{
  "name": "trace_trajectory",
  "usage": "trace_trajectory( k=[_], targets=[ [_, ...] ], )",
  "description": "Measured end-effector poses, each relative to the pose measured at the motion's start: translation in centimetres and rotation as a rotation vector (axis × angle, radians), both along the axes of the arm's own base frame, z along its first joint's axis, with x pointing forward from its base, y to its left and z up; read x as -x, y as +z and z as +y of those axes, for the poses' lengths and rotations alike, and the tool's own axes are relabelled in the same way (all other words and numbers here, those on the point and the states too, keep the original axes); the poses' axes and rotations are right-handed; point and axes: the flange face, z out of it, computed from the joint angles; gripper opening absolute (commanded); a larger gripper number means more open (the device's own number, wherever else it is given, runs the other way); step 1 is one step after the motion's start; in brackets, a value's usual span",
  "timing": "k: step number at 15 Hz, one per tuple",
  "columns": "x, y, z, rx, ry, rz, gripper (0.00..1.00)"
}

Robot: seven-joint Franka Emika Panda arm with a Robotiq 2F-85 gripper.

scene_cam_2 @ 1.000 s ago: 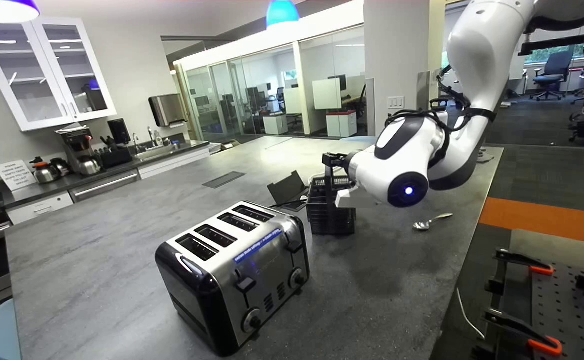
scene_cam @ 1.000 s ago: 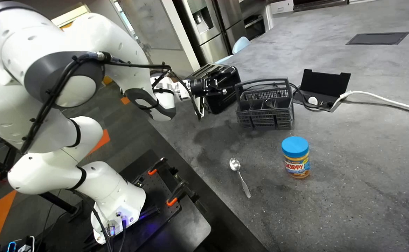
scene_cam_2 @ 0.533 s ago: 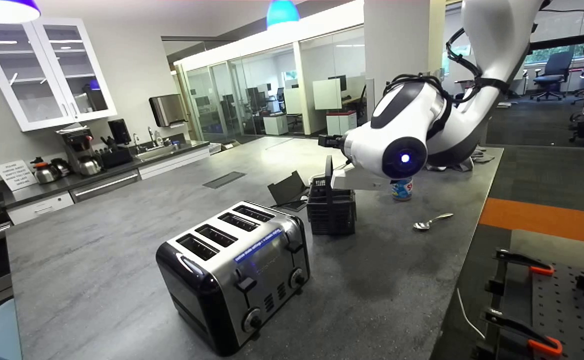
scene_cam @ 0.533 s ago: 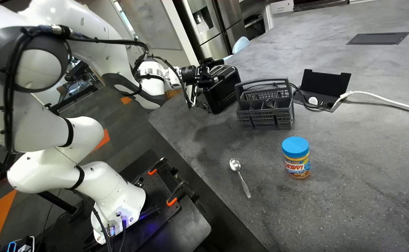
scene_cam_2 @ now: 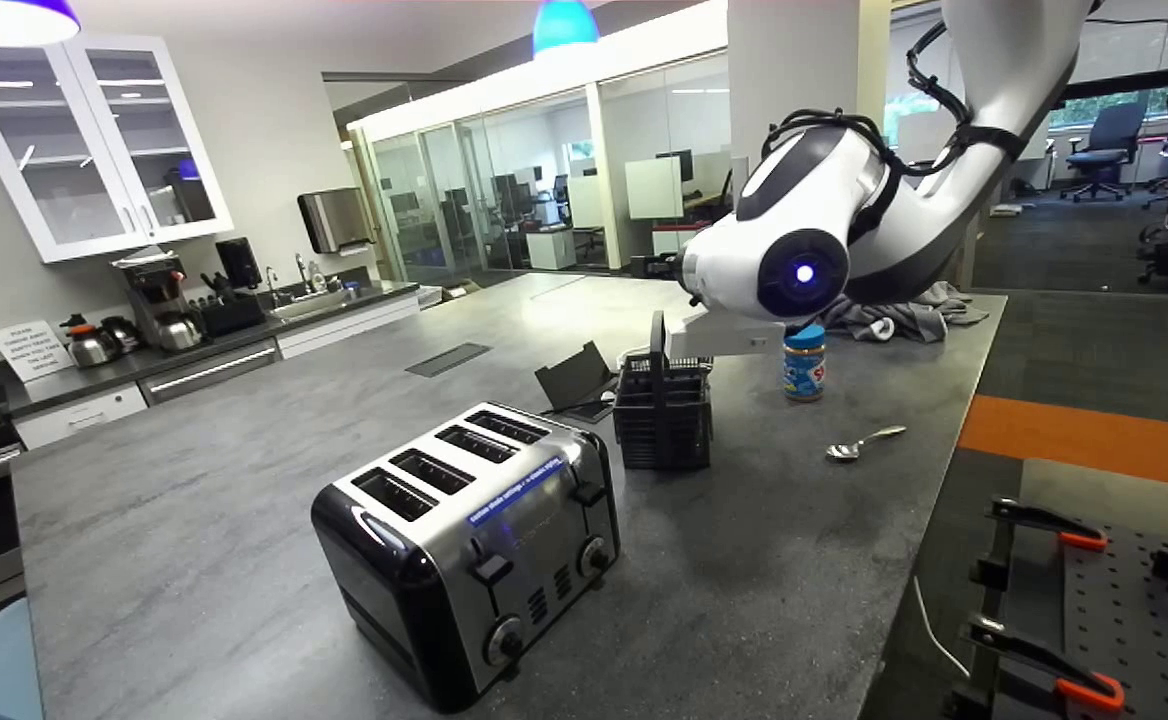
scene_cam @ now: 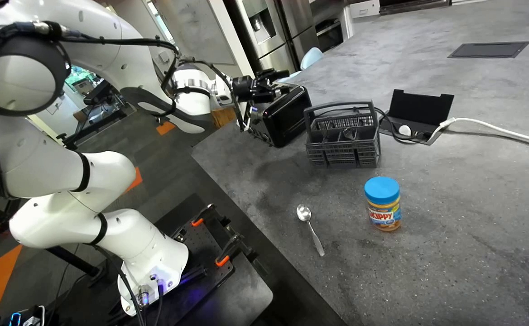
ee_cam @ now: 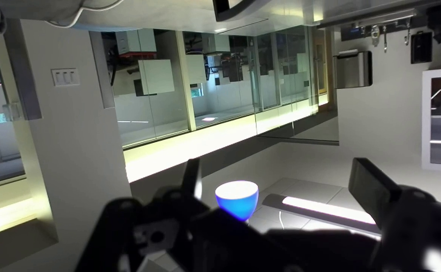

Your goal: Put the fork in the cutlery stand

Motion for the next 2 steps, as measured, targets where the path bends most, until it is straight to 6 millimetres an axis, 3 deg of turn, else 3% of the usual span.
trace_trajectory(
  k=[2],
  targets=[
    [0.0,0.01,-0.07,-0.001,0.0,0.001,1.0]
  ],
)
